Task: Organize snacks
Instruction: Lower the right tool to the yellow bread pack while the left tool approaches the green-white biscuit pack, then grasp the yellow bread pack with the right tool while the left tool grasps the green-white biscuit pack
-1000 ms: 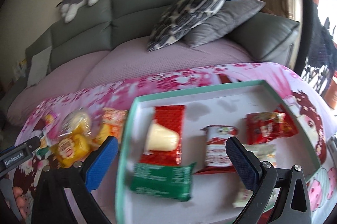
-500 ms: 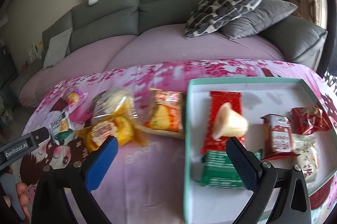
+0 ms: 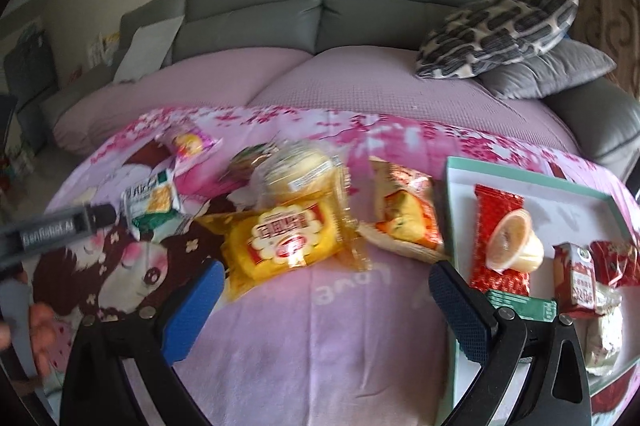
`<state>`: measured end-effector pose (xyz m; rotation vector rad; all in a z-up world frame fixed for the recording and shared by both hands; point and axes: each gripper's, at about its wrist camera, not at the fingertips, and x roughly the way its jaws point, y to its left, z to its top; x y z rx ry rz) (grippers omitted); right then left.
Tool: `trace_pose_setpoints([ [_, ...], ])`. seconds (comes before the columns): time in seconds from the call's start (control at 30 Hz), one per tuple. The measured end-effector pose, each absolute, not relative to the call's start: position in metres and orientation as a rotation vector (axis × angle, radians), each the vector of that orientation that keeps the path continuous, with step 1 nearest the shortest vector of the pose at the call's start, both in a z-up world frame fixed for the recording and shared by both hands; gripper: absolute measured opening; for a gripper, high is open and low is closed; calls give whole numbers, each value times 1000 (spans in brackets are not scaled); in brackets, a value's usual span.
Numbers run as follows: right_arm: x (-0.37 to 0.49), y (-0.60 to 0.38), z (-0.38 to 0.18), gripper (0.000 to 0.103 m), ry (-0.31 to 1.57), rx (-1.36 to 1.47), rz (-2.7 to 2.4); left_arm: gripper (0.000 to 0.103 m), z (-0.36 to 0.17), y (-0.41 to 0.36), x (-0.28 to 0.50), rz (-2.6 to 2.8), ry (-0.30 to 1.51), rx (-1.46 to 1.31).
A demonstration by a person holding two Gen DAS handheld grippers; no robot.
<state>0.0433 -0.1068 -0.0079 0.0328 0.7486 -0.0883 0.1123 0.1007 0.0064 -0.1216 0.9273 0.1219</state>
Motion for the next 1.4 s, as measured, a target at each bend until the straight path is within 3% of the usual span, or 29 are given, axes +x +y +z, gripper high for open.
trace_pose_setpoints([
  [0.5, 77, -89, -18, 103, 776, -30, -63, 101, 8, 99, 142, 52, 868, -158],
  [1.27, 96, -91, -29, 103, 818, -33, -14, 100, -30, 63, 181, 47, 982, -109],
  [1.4, 95, -93, -29, 94, 816, -5, 2, 91, -31, 61, 181, 30, 986, -119],
])
